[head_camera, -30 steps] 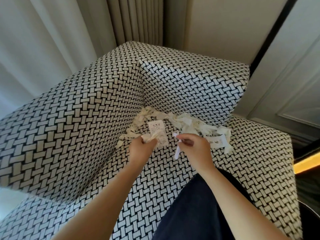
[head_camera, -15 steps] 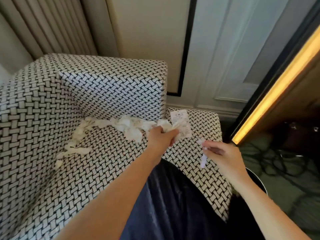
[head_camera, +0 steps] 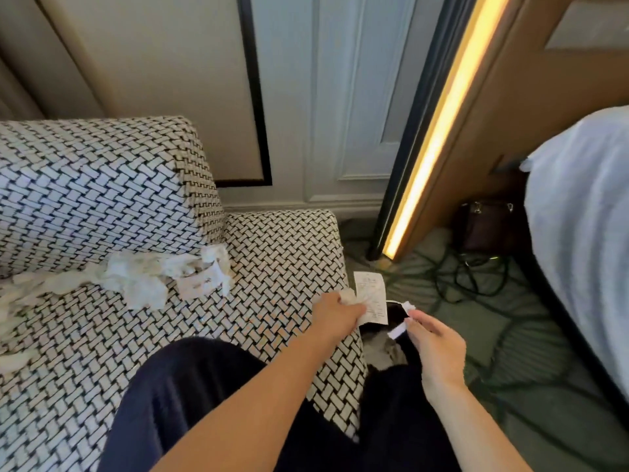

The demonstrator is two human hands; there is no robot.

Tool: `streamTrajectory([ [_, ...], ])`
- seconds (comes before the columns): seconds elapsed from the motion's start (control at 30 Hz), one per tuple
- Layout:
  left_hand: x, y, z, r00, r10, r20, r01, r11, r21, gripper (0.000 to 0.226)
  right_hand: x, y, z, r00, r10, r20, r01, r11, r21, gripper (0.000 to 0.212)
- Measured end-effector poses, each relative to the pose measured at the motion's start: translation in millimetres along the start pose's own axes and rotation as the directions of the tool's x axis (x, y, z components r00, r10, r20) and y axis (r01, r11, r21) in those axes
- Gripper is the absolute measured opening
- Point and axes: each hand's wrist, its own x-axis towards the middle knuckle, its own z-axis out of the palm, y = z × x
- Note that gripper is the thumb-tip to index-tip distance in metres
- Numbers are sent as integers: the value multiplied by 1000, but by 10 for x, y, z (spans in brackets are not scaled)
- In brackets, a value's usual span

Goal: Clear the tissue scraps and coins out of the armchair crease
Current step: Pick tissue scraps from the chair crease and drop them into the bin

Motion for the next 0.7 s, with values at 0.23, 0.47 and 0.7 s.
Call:
streamTrajectory([
  [0.23, 37, -60, 326, 997, 77, 24, -80, 963, 257, 19, 198, 230, -13, 989, 27, -142, -16, 997, 81, 15],
  [0.47, 52, -60, 317, 991, 127, 36, -132, 951, 280, 25, 325, 251, -21, 982, 170, -79, -164, 984, 70, 20],
  [0.7, 14, -20, 263, 989, 141, 54, -150, 960, 237, 25, 363, 256, -41, 975, 223, -15, -223, 975, 11, 41],
])
